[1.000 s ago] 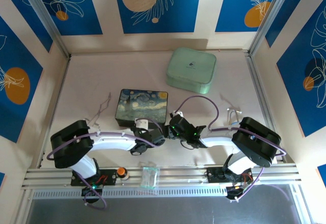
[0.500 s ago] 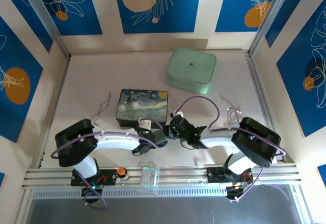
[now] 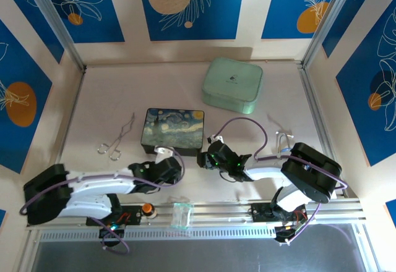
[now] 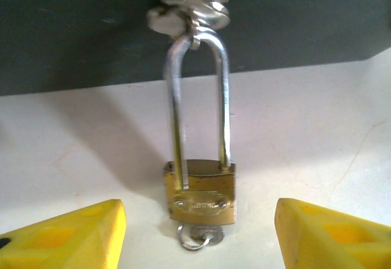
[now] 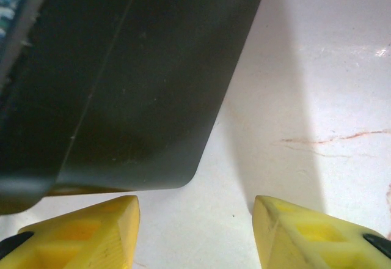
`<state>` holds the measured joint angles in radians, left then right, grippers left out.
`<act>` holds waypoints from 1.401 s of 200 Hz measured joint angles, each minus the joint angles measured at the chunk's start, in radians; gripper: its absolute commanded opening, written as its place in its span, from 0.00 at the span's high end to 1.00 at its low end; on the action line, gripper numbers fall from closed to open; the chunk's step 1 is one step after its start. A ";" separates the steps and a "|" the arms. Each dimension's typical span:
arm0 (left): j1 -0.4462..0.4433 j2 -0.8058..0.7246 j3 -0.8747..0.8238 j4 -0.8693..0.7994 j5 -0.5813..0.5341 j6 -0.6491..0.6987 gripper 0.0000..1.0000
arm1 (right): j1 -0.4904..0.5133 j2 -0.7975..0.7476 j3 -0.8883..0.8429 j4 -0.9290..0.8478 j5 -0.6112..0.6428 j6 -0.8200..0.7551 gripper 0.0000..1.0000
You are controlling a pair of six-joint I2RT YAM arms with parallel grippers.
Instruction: Unlock the padlock with the key
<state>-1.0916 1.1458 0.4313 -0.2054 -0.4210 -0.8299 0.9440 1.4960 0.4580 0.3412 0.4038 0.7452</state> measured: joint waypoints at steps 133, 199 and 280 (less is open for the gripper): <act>0.249 -0.119 -0.207 0.296 0.306 0.265 0.52 | 0.003 0.008 -0.001 0.013 0.001 0.000 0.49; 0.250 -0.022 -0.201 0.378 0.282 0.290 0.59 | 0.004 0.011 -0.001 0.014 0.008 0.000 0.49; 0.245 -0.035 -0.193 0.351 0.252 0.284 0.89 | 0.004 0.014 0.005 0.010 0.010 0.000 0.50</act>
<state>-0.8471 1.1110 0.2386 0.1452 -0.1692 -0.5461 0.9482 1.5105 0.4625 0.3511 0.4141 0.7448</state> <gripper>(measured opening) 0.139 0.505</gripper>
